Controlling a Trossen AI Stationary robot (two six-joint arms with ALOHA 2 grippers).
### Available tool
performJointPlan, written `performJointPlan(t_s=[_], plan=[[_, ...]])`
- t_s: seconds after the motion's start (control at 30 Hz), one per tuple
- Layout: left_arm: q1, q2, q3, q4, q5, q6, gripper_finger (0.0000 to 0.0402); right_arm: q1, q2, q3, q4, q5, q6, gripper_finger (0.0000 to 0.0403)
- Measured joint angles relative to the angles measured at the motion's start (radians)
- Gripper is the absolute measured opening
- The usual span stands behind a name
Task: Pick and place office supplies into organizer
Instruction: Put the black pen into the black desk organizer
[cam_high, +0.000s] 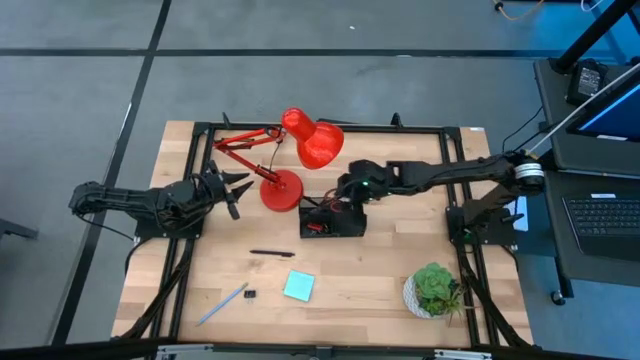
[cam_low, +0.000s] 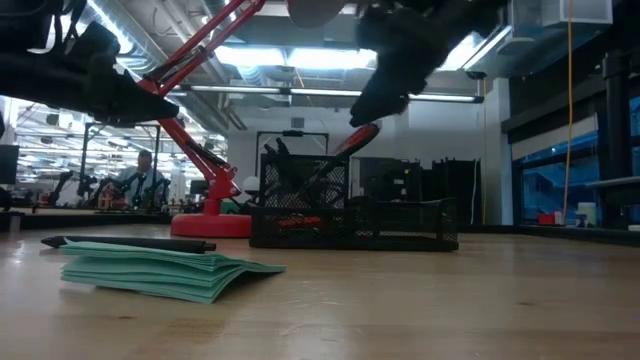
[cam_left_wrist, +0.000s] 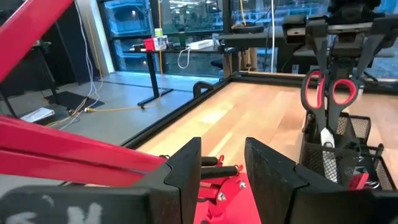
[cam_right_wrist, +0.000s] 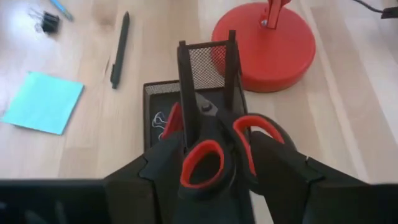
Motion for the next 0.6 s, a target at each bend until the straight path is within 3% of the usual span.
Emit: performJointPlan(t_s=[0.3, 0.6], plan=[[0.000, 0.036, 0.000, 0.002, 0.000, -0.019, 0.0118, 0.000, -0.290, -0.320, 0.252, 0.003, 0.057, 0.0190], [0.000, 0.058, 0.000, -0.001, 0.000, -0.041, 0.0118, 0.004, -0.530, -0.432, 0.289, -0.009, 0.033, 0.0191]])
